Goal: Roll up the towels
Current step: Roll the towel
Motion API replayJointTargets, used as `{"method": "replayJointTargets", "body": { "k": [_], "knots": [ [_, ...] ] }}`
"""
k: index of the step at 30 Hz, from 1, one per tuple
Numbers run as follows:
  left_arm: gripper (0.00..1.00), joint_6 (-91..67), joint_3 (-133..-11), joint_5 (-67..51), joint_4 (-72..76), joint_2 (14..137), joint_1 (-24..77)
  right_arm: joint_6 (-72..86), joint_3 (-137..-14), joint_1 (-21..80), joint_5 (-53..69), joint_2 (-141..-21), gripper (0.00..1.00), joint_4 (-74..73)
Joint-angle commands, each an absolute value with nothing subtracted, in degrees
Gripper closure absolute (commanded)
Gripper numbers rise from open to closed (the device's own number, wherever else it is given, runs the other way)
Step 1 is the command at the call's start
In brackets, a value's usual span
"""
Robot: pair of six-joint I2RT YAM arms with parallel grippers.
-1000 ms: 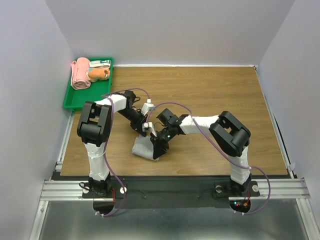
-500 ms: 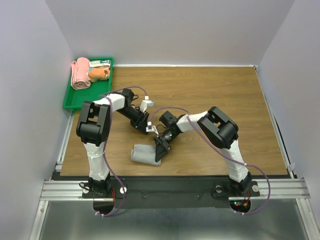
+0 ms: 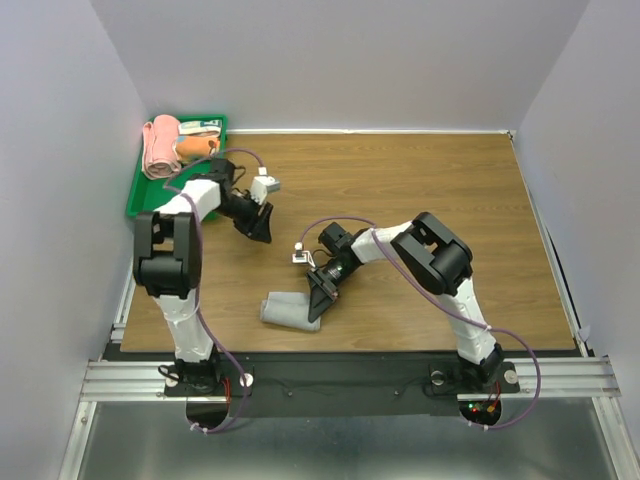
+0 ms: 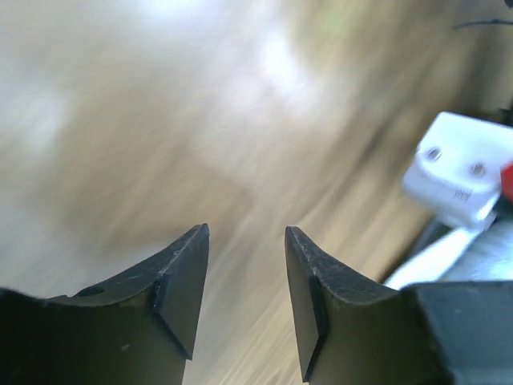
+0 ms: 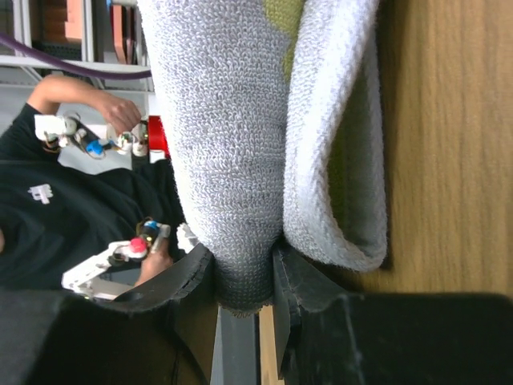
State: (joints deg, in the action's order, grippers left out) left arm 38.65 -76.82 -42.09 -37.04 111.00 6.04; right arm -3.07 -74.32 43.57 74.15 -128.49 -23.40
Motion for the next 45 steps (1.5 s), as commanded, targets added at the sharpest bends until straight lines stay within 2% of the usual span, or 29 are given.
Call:
{"method": "replayJointTargets", "body": {
  "k": [1,5,8,9,10,13,16,22,29,32,33,37,38,39,41,44,45],
  "knots": [
    [0.43,47.8,-75.7,-41.0,-35.3,97.3,4.7,-2.5,-72.8,42.3,63.8,-133.5,0.99,-28.0],
    [0.38,60.2,-66.0,-36.2,-40.0,82.7,10.5,-1.4,-73.7,42.3,63.7,-134.8,0.99,-28.1],
    [0.22,64.9,-57.3,-31.3,-40.9,72.2,19.5,-0.8,-74.3,42.1,63.7,-135.6,0.99,-28.1],
    [0.08,65.7,-55.3,-28.6,-40.9,69.5,22.0,-0.5,-74.4,42.1,63.7,-135.7,0.99,-28.1],
    [0.01,66.2,-53.4,-27.4,-40.7,66.6,24.6,-0.4,-74.5,42.0,63.7,-136.0,0.99,-28.2],
    [0.01,65.8,-45.8,-22.8,-40.2,55.4,36.2,-0.3,-74.9,41.9,64.4,-136.8,0.99,-28.3],
    [0.01,62.9,-41.4,-15.9,-37.7,50.7,47.1,-0.3,-75.4,41.7,64.4,-138.0,0.99,-28.4],
    [0.02,62.6,-29.4,-5.2,-26.4,44.6,57.9,-0.3,-76.3,41.1,64.2,-139.7,0.99,-28.8],
    [0.21,59.5,-22.2,-1.2,-16.3,52.2,59.9,-2.0,-75.5,41.0,61.3,-137.7,0.99,-29.4],
    [0.37,56.9,-21.7,-1.8,-15.6,54.1,59.9,-2.6,-75.1,41.0,60.6,-136.9,0.99,-29.9],
    [0.46,56.2,-21.8,-2.5,-15.9,54.4,59.9,-2.7,-75.1,40.9,60.1,-136.7,0.99,-30.1],
    [0.68,53.7,-22.8,-8.3,-17.8,55.6,59.9,-3.3,-74.4,40.3,58.4,-133.0,0.78,-31.5],
    [0.72,53.6,-23.1,-9.3,-18.6,56.0,59.9,-3.3,-74.3,40.3,57.8,-132.1,0.66,-31.7],
    [0.78,53.9,-23.3,-9.8,-18.5,56.0,59.8,-3.3,-73.9,39.9,56.9,-131.3,0.63,-32.1],
    [0.84,54.7,-23.5,-10.5,-18.9,56.4,59.6,-3.5,-73.6,39.7,54.7,-129.3,0.52,-32.5],
    [0.89,55.0,-24.6,-12.4,-20.1,59.0,57.8,-4.0,-73.2,39.1,53.2,-128.1,0.49,-34.0],
    [0.91,55.4,-25.7,-13.1,-20.6,59.8,57.1,-4.4,-73.1,38.8,53.1,-128.0,0.42,-34.5]
  ]
}}
